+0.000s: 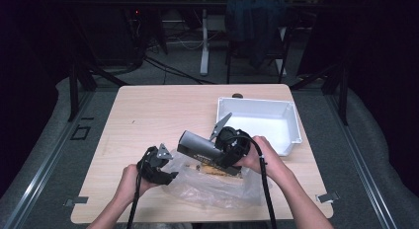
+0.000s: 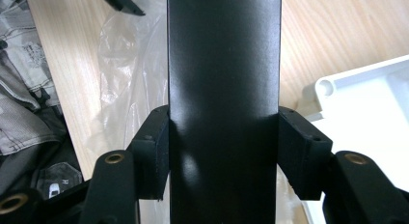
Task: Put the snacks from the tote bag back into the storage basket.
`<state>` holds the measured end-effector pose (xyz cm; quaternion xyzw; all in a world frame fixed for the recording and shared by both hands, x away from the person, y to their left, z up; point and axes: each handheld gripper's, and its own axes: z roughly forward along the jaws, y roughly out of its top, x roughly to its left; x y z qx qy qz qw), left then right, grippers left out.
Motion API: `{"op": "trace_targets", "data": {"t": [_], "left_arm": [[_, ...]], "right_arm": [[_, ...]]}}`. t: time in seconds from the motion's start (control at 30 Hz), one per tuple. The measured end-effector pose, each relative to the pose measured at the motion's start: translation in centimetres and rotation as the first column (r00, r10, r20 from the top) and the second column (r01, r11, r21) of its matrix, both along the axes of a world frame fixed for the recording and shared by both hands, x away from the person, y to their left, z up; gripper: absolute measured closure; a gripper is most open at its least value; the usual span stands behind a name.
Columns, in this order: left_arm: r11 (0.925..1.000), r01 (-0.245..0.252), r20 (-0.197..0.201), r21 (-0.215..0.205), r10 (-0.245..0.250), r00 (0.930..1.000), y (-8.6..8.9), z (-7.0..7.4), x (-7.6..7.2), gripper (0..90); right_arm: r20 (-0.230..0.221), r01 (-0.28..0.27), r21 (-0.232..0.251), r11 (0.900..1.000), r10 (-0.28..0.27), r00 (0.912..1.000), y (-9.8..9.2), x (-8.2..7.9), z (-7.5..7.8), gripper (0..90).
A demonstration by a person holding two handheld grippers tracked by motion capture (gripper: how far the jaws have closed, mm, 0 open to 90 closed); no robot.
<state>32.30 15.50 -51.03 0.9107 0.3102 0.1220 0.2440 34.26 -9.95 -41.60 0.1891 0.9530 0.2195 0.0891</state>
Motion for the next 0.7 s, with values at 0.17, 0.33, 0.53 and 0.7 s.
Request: {"op": "trace_targets", "data": {"t": [0.17,0.33,0.53,0.7], "left_arm": [[0.9999,0.000,-0.005,-0.010,0.000,1.0000,0.5,0.3,-0.1,23.0],[0.9999,-0.008,-0.015,-0.016,0.007,0.9999,1.2,0.7,-0.2,15.4],[0.9995,-0.015,-0.027,-0.027,0.015,0.9995,2.1,1.2,-0.2,11.4],[0.9992,-0.023,-0.026,-0.033,0.022,0.9994,2.5,1.6,-0.4,9.6]], "right_arm": [[0.017,-0.003,0.002,1.000,0.003,0.9999,-0.2,0.3,1.2,42.8],[0.023,0.006,-0.008,1.000,-0.006,0.9997,-0.8,0.9,2.3,42.8],[0.040,0.023,-0.020,1.000,-0.022,0.9989,-1.7,1.8,3.6,42.8],[0.041,0.035,-0.032,0.999,-0.034,0.9986,-2.8,2.5,4.0,42.8]]}}
